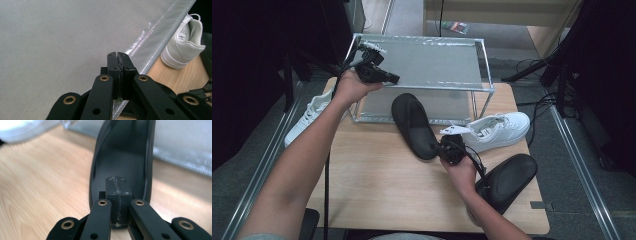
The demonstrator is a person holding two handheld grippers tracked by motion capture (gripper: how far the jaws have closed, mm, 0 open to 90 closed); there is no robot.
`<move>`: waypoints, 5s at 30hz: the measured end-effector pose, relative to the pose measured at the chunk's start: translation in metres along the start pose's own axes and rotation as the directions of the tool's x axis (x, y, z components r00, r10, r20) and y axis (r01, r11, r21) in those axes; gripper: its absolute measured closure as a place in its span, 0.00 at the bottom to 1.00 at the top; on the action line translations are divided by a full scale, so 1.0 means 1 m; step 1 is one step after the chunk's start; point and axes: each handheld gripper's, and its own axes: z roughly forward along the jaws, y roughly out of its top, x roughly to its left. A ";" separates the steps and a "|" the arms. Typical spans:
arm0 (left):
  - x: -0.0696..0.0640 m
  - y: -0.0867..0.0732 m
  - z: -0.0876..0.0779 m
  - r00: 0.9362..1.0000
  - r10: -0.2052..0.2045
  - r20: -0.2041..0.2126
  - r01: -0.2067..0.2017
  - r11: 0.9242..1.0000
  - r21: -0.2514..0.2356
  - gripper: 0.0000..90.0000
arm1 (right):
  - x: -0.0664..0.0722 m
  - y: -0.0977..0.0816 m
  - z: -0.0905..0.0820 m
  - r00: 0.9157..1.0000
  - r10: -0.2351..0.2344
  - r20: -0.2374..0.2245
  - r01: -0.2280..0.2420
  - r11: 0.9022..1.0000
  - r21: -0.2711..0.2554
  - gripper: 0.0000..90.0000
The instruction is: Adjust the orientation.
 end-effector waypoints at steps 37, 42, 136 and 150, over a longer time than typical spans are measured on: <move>0.000 -0.001 0.000 1.000 -0.005 0.003 0.005 1.000 -0.005 1.00 | 0.024 0.007 0.068 0.998 -0.062 -0.010 0.063 0.995 0.074 1.00; 0.000 -0.001 0.000 1.000 -0.005 0.003 0.005 1.000 -0.006 1.00 | 0.029 0.017 0.080 0.999 -0.045 -0.003 0.045 0.997 0.070 1.00; -0.132 -0.163 -0.009 0.994 -0.029 0.101 0.036 0.997 -0.067 0.42 | -0.045 -0.039 -0.120 0.975 -0.153 -0.160 0.141 0.986 -0.084 0.74; -0.133 -0.155 0.014 0.990 -0.001 0.143 0.002 1.000 -0.011 0.41 | -0.059 -0.059 -0.141 0.991 -0.082 -0.104 0.080 0.997 -0.022 1.00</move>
